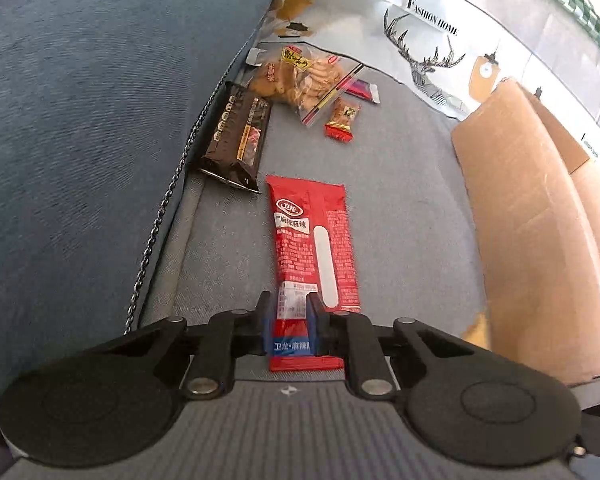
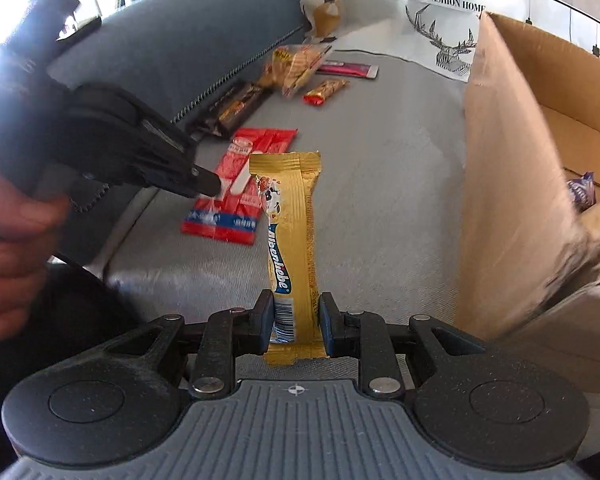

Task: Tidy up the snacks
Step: 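Lift the red pack with left gripper while right gripper lifts the gold bar, then carry the red pack and gold bar over the cardboard box, then open both grippers to drop the red pack and gold bar into the box, then move left gripper down to the dark brown chocolate bar, then close left gripper on the dark brown chocolate bar, then move right gripper to the small red-gold snack packet while left gripper holds the chocolate bar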

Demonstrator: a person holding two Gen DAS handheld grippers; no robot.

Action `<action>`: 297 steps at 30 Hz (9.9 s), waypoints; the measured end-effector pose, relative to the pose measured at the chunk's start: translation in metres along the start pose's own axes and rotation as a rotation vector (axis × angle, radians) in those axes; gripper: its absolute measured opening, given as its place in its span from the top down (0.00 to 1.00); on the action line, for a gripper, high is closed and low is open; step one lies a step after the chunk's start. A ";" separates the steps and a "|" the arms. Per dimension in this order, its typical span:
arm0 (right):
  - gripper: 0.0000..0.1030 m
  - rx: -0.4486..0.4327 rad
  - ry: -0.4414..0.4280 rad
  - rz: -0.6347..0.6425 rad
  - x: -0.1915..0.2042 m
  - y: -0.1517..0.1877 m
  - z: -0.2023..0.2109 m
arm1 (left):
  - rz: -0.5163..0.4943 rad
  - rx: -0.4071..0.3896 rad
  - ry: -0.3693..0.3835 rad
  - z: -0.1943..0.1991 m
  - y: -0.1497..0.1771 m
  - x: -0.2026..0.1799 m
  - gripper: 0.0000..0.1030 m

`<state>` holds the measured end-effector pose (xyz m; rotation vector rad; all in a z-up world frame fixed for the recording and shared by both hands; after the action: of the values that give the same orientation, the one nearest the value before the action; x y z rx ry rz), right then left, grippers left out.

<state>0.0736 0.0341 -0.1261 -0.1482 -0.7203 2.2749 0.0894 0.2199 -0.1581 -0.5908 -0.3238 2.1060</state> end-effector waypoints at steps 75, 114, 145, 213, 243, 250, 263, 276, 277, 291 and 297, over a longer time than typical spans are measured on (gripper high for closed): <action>0.80 -0.053 0.064 -0.015 -0.007 0.011 -0.020 | -0.249 0.074 -0.178 -0.012 0.043 -0.042 0.50; 0.80 -0.349 0.157 0.079 0.000 -0.015 0.099 | -0.131 -0.083 0.059 0.044 0.034 -0.030 0.51; 0.81 -0.599 0.268 -0.144 -0.127 -0.020 0.159 | -0.147 -0.329 0.134 0.084 0.023 -0.052 0.51; 0.65 -0.628 0.225 -0.382 -0.175 -0.018 0.155 | -0.244 -0.518 -0.326 0.016 -0.039 -0.056 0.49; 0.54 -0.553 0.301 -0.253 -0.154 -0.032 0.127 | -0.113 -0.374 -0.323 -0.056 -0.068 -0.021 0.30; 0.53 -0.542 0.315 -0.225 -0.150 -0.032 0.125 | -0.134 -0.390 -0.389 -0.065 -0.071 -0.022 0.20; 0.53 -0.541 0.334 -0.184 -0.141 -0.031 0.126 | -0.017 -0.377 -0.302 -0.058 -0.071 -0.008 0.57; 0.53 -0.515 0.336 -0.147 -0.137 -0.034 0.119 | 0.158 -0.285 -0.180 -0.034 -0.042 -0.005 0.55; 0.53 -0.510 0.337 -0.144 -0.136 -0.035 0.118 | 0.160 -0.288 -0.184 -0.035 -0.041 -0.005 0.54; 0.76 -0.408 0.156 -0.138 -0.074 -0.132 0.057 | 0.255 -0.346 -0.198 -0.034 -0.048 0.012 0.57; 0.75 -0.307 0.113 -0.137 -0.048 -0.169 -0.015 | 0.276 -0.351 -0.179 -0.033 -0.048 0.014 0.57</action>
<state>0.2174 0.1057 -0.0526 -0.3582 -0.9854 1.9982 0.1332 0.2589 -0.1692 -0.6808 -0.7615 2.3938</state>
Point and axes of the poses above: each gripper's, at about its wrist camera, not at the fingertips, and z roughly against the way its jaws point, x to its left, y to its underside, the point moved 9 cm from there along -z, roughly the way its jaws point, and after that the axes turned 4 degrees about z, right-handed, at the moved point
